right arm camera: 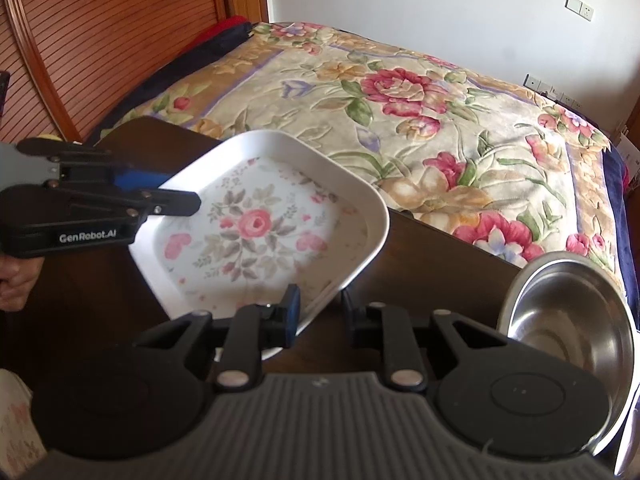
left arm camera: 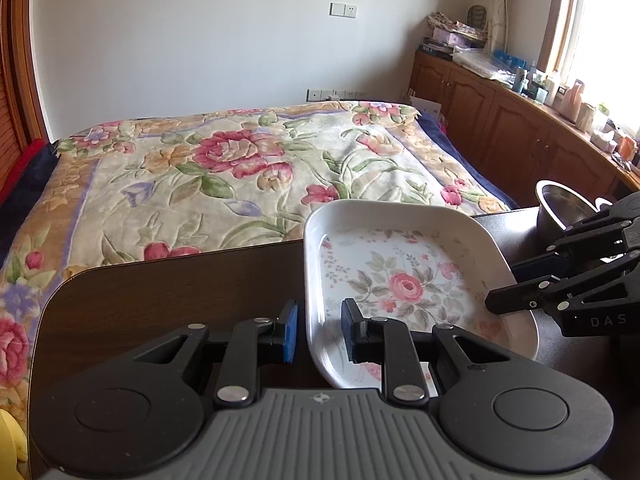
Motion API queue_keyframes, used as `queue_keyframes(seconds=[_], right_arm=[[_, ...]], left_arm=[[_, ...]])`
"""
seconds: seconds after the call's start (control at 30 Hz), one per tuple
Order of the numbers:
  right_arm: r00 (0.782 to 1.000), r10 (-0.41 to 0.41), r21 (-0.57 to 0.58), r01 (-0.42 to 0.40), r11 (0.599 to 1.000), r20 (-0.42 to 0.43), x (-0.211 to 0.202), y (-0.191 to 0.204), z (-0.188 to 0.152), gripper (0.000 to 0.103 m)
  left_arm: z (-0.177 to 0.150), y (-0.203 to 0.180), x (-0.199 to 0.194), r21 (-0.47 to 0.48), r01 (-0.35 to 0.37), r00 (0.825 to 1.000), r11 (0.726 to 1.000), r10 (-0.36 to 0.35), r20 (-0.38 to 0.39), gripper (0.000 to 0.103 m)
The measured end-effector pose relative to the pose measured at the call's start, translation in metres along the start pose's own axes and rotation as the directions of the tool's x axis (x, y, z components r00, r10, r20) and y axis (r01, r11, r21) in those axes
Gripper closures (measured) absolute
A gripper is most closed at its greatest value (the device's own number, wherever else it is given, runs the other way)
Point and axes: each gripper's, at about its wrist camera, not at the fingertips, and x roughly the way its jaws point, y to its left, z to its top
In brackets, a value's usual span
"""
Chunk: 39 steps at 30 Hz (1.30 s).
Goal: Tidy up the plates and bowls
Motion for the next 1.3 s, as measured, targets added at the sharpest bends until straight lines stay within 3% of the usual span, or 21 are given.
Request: queue_keyframes(seconds=[0.27, 0.47, 0.67, 1.3], right_arm=[[1.0, 0.002, -0.01, -0.002, 1.0, 0.005, 0.0, -0.003, 0.001, 0.08], [0.999, 0.034, -0.005, -0.034, 0.999, 0.011, 0.0, -0.001, -0.001, 0.08], [0.997, 0.074, 0.012, -0.075, 0.997, 0.025, -0.005, 0.006, -0.004, 0.081], [0.976, 0.176, 0.071, -0.186, 0.98, 0.129, -0.037, 0.018, -0.027, 0.083]], left_arm=[[-0.002, 0.001, 0.0, -0.002, 0.004, 1.0, 1.0, -0.004, 0.01, 0.078], [-0.003, 0.002, -0.005, -0.012, -0.018, 1.0, 1.0, 0.018, 0.01, 0.087], [-0.011, 0.007, -0.016, -0.024, -0.023, 1.0, 0.999, 0.023, -0.006, 0.087], [-0.042, -0.002, -0.091, -0.053, -0.011, 0.997, 0.999, 0.014, 0.074, 0.088]])
